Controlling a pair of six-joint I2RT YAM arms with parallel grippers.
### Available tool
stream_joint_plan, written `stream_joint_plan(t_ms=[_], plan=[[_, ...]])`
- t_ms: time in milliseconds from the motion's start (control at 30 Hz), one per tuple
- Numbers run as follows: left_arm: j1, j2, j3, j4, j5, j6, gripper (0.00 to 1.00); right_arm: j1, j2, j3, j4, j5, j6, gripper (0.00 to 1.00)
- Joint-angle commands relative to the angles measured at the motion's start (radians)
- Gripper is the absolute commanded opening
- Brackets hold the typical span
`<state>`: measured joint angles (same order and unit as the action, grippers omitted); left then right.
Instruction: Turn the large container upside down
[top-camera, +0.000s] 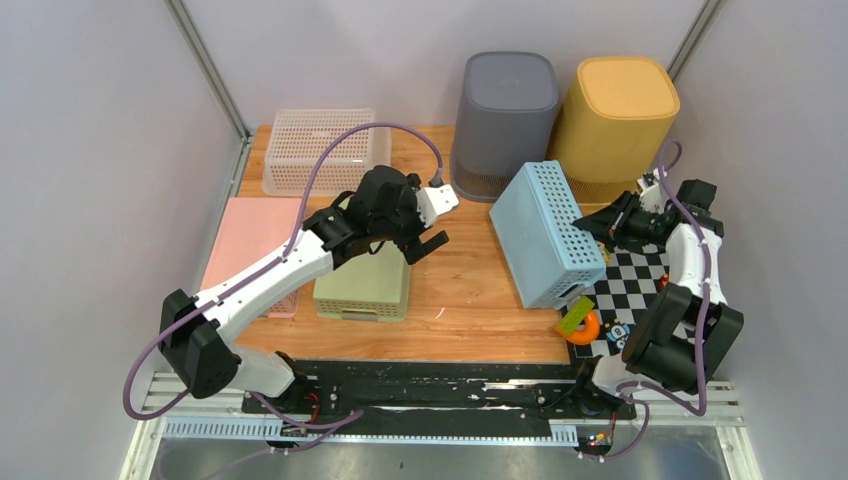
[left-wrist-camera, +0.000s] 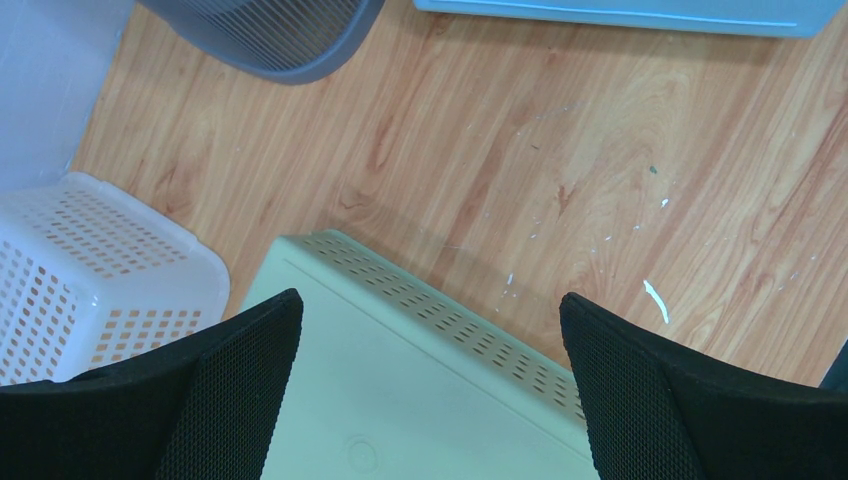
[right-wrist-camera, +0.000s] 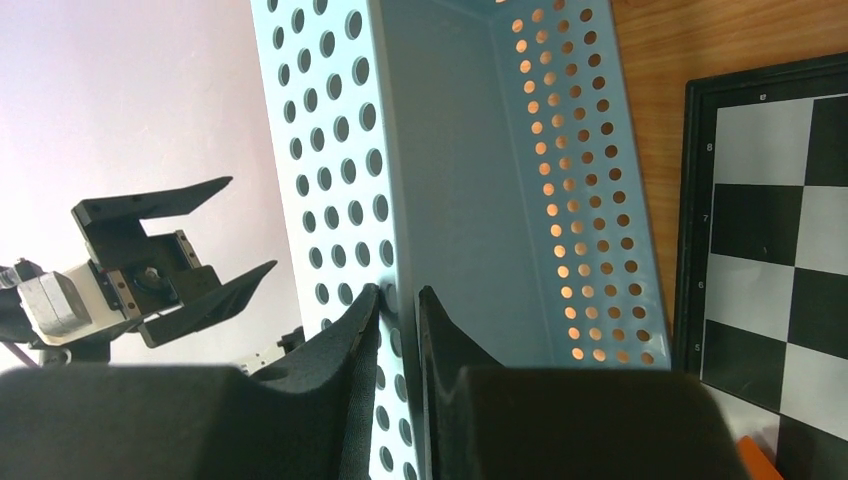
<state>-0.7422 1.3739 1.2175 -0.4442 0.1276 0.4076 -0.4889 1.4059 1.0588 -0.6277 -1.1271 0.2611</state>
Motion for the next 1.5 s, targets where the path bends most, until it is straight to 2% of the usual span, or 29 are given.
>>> stream_joint_plan(t_ms=[0, 433, 767, 1467], plan=[[-0.008, 0.000, 0.028, -0.001, 0.010, -0.013, 1.00, -0.023, 0.062, -0.004, -0.153, 0.202, -0.186, 0.10], [-0.009, 0.003, 0.030, -0.002, 0.014, -0.020, 1.00, -0.066, 0.246, 0.020, -0.198, 0.142, -0.242, 0.04], [-0.008, 0.005, 0.027, 0.002, 0.017, -0.021, 1.00, -0.049, 0.191, -0.022, -0.187, 0.121, -0.290, 0.03], [-0.008, -0.012, 0.013, 0.006, 0.021, -0.026, 1.00, 0.216, 0.258, -0.048, -0.254, 0.022, -0.397, 0.04]])
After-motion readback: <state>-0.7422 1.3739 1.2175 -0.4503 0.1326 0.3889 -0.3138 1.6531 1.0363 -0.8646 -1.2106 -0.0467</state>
